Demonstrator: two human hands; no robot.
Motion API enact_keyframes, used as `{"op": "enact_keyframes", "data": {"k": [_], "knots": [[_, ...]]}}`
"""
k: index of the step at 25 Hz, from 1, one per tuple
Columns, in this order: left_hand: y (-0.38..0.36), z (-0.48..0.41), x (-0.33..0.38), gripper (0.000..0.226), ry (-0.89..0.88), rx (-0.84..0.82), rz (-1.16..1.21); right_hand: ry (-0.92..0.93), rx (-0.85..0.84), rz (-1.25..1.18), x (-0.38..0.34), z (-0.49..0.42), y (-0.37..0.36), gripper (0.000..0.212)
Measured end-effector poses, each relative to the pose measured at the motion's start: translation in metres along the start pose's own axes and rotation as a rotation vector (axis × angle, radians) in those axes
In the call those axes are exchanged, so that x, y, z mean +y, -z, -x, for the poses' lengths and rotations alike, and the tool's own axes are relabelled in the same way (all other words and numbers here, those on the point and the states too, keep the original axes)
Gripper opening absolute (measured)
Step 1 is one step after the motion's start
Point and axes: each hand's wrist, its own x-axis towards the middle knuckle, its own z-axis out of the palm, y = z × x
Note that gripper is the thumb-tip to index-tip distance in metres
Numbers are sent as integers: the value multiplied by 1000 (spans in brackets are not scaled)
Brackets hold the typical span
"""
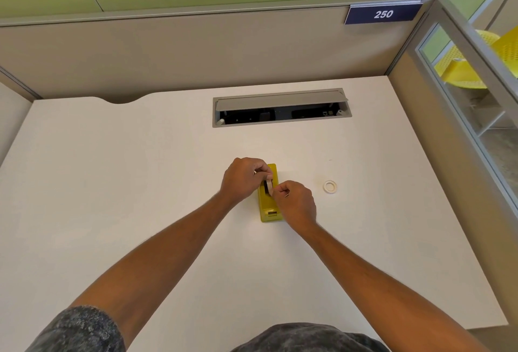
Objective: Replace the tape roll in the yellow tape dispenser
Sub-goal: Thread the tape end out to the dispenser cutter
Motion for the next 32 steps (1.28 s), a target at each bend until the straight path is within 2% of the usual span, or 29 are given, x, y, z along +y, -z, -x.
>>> {"op": "enact_keyframes", "data": {"k": [3, 7, 10, 12, 15, 20, 27, 32], "knots": [[-3, 5, 0, 8, -2, 32, -20, -15, -26, -109, 2, 3, 2, 18], [-7, 14, 1, 11, -8, 46, -50, -310, -140, -546, -10, 3, 8, 19], [-10, 22, 2, 11, -25, 50, -72, -500, -296, -765, -12, 1, 13, 9], [-12, 28, 3, 10, -30, 57, -91, -573, -376, -875, -11, 0, 14, 5], [-15, 35, 3, 13, -34, 59, -129, -628, -441, -976, -11, -1, 14, 12], [-21, 48, 2, 17, -95, 67, -225, -633, -463, -1011, -5, -3, 12, 20], [-32, 73, -11, 11, -324, 122, -328, -627, -398, -915, 0, -1, 7, 25], [-36, 87, -18, 9, -282, 167, -311, -670, -362, -850, -3, -3, 4, 19]]}}
